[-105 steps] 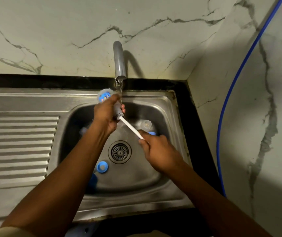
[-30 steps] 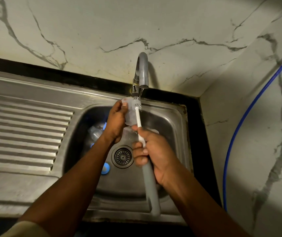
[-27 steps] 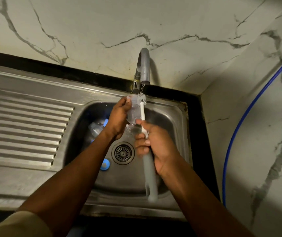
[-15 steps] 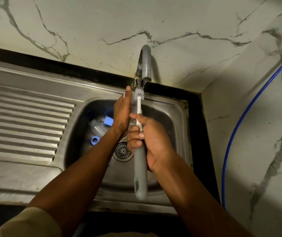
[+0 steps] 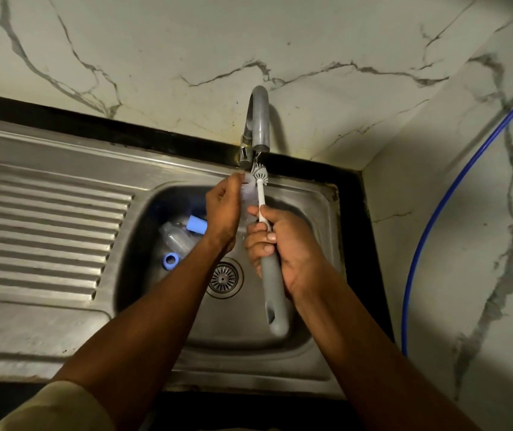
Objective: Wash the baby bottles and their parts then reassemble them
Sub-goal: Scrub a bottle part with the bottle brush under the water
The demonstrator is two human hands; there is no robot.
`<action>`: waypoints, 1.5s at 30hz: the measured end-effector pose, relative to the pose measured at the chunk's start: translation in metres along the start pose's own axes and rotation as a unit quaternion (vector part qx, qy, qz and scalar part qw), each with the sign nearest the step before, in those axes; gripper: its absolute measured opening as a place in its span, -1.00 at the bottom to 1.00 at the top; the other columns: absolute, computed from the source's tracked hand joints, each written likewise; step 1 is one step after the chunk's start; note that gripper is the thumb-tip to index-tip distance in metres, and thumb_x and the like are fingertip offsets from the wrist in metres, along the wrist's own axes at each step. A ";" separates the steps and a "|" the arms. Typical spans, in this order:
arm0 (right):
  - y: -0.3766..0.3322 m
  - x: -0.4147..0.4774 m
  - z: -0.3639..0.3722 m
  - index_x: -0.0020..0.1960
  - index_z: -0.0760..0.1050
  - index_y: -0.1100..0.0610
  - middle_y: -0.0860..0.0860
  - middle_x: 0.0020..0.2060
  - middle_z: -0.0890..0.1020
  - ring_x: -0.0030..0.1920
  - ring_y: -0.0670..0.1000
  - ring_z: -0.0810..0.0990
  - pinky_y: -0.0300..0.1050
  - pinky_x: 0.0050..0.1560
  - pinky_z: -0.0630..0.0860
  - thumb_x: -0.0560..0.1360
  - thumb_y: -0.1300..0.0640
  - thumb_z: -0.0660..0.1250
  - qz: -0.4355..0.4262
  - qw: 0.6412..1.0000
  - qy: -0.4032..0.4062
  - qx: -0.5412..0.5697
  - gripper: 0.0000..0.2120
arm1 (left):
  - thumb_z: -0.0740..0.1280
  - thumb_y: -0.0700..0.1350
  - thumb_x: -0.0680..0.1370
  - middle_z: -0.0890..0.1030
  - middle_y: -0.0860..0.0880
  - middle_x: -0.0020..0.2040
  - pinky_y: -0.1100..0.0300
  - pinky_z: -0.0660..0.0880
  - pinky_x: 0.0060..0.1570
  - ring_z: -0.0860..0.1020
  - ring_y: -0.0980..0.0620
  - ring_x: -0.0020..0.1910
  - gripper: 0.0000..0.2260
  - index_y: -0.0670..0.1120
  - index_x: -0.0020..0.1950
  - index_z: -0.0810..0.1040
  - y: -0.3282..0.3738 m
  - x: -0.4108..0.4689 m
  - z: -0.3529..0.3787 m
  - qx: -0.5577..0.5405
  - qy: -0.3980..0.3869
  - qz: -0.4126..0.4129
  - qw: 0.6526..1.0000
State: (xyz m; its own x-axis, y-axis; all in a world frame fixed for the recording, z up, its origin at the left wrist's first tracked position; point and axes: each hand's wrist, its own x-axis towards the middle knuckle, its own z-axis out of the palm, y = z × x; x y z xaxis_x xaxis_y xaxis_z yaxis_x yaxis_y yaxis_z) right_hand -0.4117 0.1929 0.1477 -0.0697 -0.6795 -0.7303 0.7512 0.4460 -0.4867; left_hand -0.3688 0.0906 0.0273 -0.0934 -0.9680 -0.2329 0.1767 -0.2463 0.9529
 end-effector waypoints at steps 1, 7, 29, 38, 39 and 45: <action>0.004 -0.002 -0.002 0.06 0.49 0.13 -0.08 -0.53 0.34 -0.65 -0.19 0.25 -0.36 -0.68 0.21 0.64 0.14 0.18 -0.001 1.000 -0.004 -0.022 -0.87 | 0.23 0.02 0.67 0.61 -0.04 -0.24 0.31 0.49 -0.25 0.56 0.14 -0.27 -0.70 -0.15 -0.08 0.61 0.003 0.002 -0.002 -0.008 0.013 -0.009 1.000; 0.011 -0.006 -0.008 0.30 0.48 0.13 -0.07 -0.51 0.34 -0.61 -0.20 0.24 -0.36 -0.65 0.19 0.66 0.12 0.18 -0.019 0.997 -0.001 -0.071 -0.74 | 0.16 0.08 0.67 0.67 -0.03 -0.24 0.25 0.54 -0.21 0.62 0.10 -0.26 -0.63 -0.12 -0.09 0.61 0.004 0.013 -0.002 -0.037 0.002 -0.059 0.998; -0.002 0.002 -0.006 0.20 0.47 0.13 -0.08 -0.52 0.35 -0.64 -0.20 0.25 -0.36 -0.68 0.20 0.65 0.12 0.18 -0.005 0.999 0.006 -0.037 -0.83 | 0.28 0.14 0.51 0.57 -0.10 -0.30 0.11 0.48 -0.22 0.54 -0.03 -0.32 -0.63 -0.19 -0.09 0.54 0.008 0.014 0.003 -0.116 -0.064 -0.115 0.985; -0.002 0.006 -0.012 0.28 0.49 0.18 -0.07 -0.50 0.34 -0.62 -0.19 0.24 -0.35 -0.65 0.20 0.65 0.12 0.21 -0.020 0.997 0.029 -0.065 -0.74 | -0.12 0.28 0.68 0.72 -0.16 -0.04 0.06 0.65 -0.07 0.70 -0.09 -0.06 -0.37 -0.12 0.10 0.60 -0.004 0.016 -0.006 -0.068 -0.040 -0.157 0.984; -0.004 0.007 -0.012 0.23 0.49 0.18 -0.07 -0.49 0.33 -0.62 -0.19 0.24 -0.35 -0.66 0.20 0.64 0.12 0.21 -0.019 0.997 0.026 -0.065 -0.78 | -0.09 0.20 0.71 0.72 -0.13 -0.10 0.08 0.64 -0.08 0.70 -0.07 -0.10 -0.42 -0.14 0.07 0.60 -0.004 0.012 -0.010 -0.089 -0.069 -0.159 0.981; 0.000 -0.002 -0.008 0.26 0.49 0.21 -0.05 -0.50 0.35 -0.63 -0.19 0.26 -0.36 -0.66 0.20 0.64 0.12 0.22 -0.008 0.995 0.013 -0.103 -0.74 | 0.41 -0.28 0.38 0.59 -0.24 -0.11 0.21 0.59 -0.24 0.60 -0.05 -0.20 -0.58 -0.35 0.22 0.49 -0.016 -0.003 -0.015 -0.124 -0.171 -0.102 0.972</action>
State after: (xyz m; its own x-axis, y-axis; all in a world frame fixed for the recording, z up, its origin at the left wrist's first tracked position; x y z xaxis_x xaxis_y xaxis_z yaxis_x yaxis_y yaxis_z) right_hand -0.4168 0.1991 0.1455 -0.0992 -0.6741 -0.7320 0.6000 0.5463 -0.5844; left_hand -0.3570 0.0972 0.0097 -0.4638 -0.8359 -0.2935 0.3476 -0.4764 0.8076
